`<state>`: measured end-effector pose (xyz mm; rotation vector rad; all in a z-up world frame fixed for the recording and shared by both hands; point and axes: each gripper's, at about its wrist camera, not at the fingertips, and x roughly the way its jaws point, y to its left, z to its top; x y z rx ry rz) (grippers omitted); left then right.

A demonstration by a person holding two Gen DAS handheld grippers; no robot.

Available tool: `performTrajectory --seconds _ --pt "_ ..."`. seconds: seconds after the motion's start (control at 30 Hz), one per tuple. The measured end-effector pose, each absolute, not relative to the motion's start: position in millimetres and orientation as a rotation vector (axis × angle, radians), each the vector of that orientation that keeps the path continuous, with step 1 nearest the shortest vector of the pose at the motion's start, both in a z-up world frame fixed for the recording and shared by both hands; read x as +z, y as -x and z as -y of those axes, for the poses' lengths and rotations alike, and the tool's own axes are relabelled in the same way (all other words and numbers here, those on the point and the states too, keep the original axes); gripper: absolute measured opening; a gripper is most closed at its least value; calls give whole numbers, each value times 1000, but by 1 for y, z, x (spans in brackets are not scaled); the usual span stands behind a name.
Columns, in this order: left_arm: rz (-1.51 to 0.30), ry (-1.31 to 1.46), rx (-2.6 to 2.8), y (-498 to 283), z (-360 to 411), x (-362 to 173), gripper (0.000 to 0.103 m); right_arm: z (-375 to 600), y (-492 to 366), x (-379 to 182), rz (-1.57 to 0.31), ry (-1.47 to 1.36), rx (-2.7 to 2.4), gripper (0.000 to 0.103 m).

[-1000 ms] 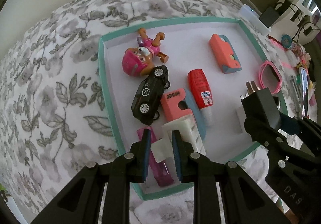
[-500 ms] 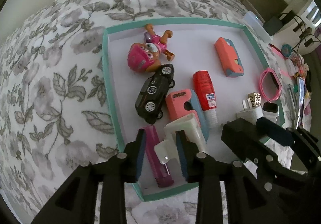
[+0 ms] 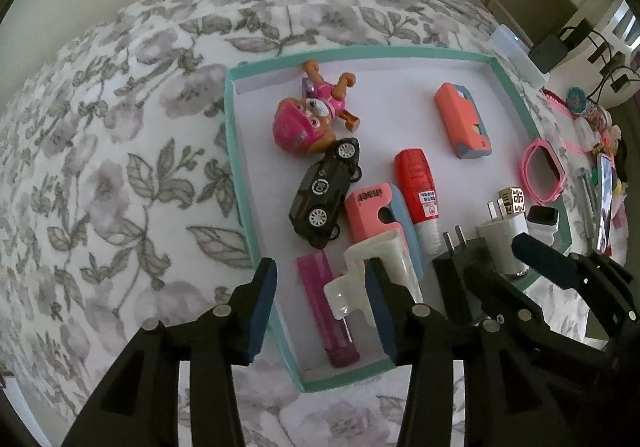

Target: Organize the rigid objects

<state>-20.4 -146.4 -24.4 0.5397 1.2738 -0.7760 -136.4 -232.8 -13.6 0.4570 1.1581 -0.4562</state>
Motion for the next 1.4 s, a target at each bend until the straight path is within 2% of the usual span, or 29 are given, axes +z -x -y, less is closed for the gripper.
performTrajectory --seconds 0.07,0.4,0.5,0.6,0.63,0.73,0.83,0.93,0.97,1.07,1.13,1.4 --pt "-1272 -523 -787 20 146 -20 48 234 137 -11 -1148 -458 -459 52" --pt "-1216 -455 -746 10 131 2 51 236 139 -3 -1116 -451 -486 52" --pt "-1185 -447 -693 3 124 4 70 236 141 -4 -1107 -454 -499 65" --pt "-1140 -436 -644 -1 117 8 72 234 143 -4 -1095 -456 -500 67" --pt "-1131 -429 -632 -2 114 9 76 234 143 -4 -1091 -455 -502 71" --pt "-1104 -422 -605 -2 106 9 78 231 145 -3 -1073 -446 -507 82" --pt "-1082 -421 -587 -1 98 8 80 229 147 -2 -1056 -448 -512 87" --pt "-1055 -419 -576 2 90 8 91 226 150 -1 -1041 -452 -519 101" --pt "-1045 -416 -576 3 88 9 91 225 151 -1 -1034 -453 -520 103" --pt "-1013 -411 -576 8 81 12 92 223 154 0 -1020 -457 -528 103" --pt "-999 -410 -574 10 77 14 97 222 158 2 -1011 -459 -534 103" --pt "-956 -392 -592 27 62 23 97 213 176 6 -989 -462 -554 103"
